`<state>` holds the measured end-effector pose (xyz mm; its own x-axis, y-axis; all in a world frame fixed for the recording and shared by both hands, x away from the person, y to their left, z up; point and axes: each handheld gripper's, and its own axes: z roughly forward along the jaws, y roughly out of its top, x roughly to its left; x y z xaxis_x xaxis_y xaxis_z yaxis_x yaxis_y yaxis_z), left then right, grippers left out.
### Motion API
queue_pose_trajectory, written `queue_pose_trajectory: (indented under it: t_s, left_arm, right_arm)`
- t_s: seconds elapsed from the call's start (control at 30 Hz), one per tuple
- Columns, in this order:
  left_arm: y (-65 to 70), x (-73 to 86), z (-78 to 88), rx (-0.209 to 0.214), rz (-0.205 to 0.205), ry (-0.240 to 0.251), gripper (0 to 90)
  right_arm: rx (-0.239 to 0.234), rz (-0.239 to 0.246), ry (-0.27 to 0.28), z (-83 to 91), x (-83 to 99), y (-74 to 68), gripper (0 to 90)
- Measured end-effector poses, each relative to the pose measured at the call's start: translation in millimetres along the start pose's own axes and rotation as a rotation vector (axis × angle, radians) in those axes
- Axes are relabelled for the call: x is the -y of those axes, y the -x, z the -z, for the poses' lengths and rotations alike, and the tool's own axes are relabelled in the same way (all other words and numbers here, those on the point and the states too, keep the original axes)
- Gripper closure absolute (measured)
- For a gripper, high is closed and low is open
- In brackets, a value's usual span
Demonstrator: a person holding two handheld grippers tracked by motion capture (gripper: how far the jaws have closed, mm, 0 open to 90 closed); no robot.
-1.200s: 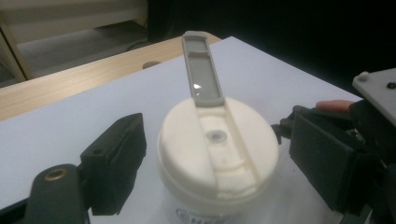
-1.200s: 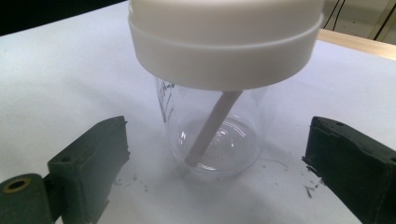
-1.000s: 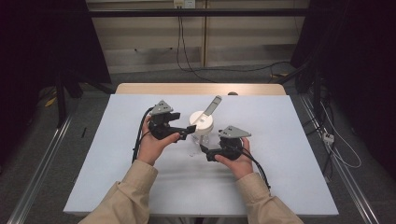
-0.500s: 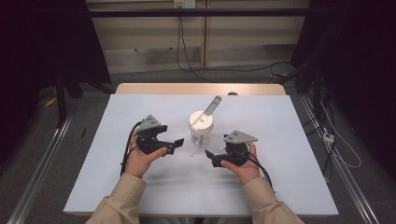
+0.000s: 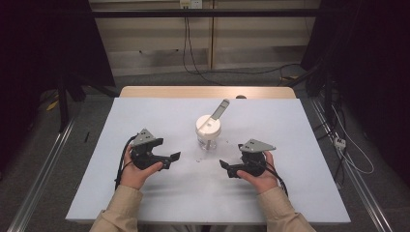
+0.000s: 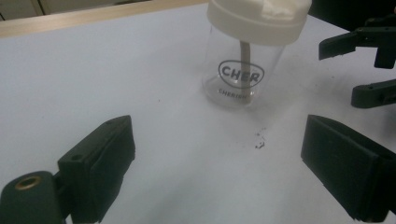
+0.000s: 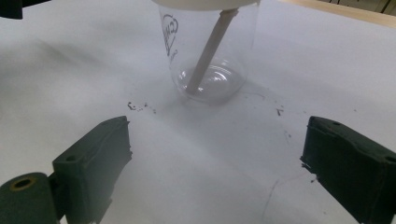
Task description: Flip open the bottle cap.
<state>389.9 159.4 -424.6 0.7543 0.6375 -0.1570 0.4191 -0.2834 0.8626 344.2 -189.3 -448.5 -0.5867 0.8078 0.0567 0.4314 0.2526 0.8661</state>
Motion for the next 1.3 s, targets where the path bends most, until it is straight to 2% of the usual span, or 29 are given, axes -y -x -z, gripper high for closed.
queue_pose_trajectory:
  t_s: [0.17,0.53,1.03,1.3]
  left_arm:
    - [-4.1,11.1,8.3,-0.013,0.014,0.006,9.3]
    - [-9.4,23.1,20.9,-0.026,0.022,-0.003,9.2]
    - [-15.2,35.1,36.9,-0.043,0.038,-0.001,9.2]
    - [-17.3,38.8,42.0,-0.054,0.033,-0.005,9.1]
  right_arm:
    - [0.007,-0.014,0.013,7.6,3.6,4.2,7.3]
    - [0.025,-0.035,0.03,22.8,12.1,12.5,7.3]
    - [0.052,-0.049,0.041,39.6,20.6,21.7,7.5]
    - [0.064,-0.057,0.046,46.7,25.3,25.4,7.6]
